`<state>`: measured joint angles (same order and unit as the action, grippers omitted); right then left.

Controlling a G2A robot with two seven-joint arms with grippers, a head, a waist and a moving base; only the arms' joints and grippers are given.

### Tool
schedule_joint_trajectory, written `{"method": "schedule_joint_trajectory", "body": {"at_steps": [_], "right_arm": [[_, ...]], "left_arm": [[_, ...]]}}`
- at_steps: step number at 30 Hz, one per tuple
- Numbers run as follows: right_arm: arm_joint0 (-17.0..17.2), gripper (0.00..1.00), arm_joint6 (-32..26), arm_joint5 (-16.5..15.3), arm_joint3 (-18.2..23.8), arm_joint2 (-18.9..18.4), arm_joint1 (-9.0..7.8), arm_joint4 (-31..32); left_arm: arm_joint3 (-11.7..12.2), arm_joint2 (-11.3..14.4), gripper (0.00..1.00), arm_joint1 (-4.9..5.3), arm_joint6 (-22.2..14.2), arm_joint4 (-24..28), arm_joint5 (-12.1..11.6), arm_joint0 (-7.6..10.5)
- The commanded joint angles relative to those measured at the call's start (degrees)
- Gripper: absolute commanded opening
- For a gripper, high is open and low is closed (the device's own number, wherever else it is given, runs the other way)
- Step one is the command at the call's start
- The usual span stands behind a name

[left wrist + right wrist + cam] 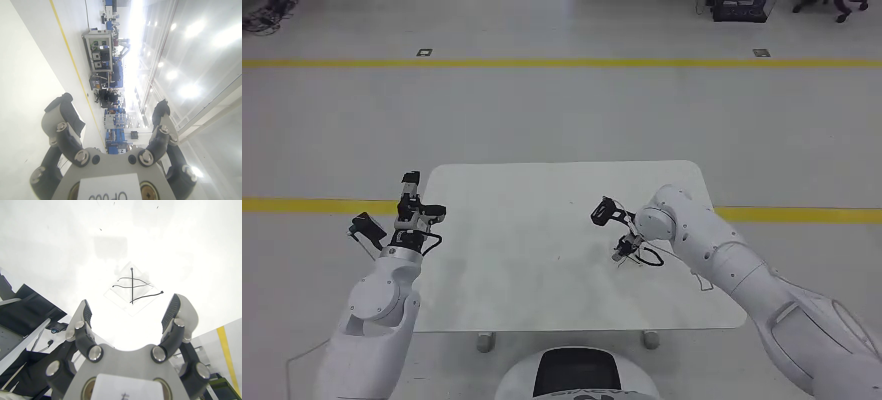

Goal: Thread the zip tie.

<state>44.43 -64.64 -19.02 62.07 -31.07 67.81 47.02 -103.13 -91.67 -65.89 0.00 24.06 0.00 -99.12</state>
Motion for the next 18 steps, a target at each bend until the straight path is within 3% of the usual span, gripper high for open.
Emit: {"method": "schedule_joint_trajectory", "body": {"at_steps": [1,18], "right_arm": [[0.45,1.0,0.46,1.02,-0.79,0.19,0.13,0.69],[1.24,1.0,2.3,0.25,-0.96,-0.23,0.21,1.05]], "left_arm": [[0.0,0.0,1.0,0.0,0.0,0.0,0.0,0.0],[0.0,0.0,1.0,0.0,0.0,0.0,0.0,0.0]]}}
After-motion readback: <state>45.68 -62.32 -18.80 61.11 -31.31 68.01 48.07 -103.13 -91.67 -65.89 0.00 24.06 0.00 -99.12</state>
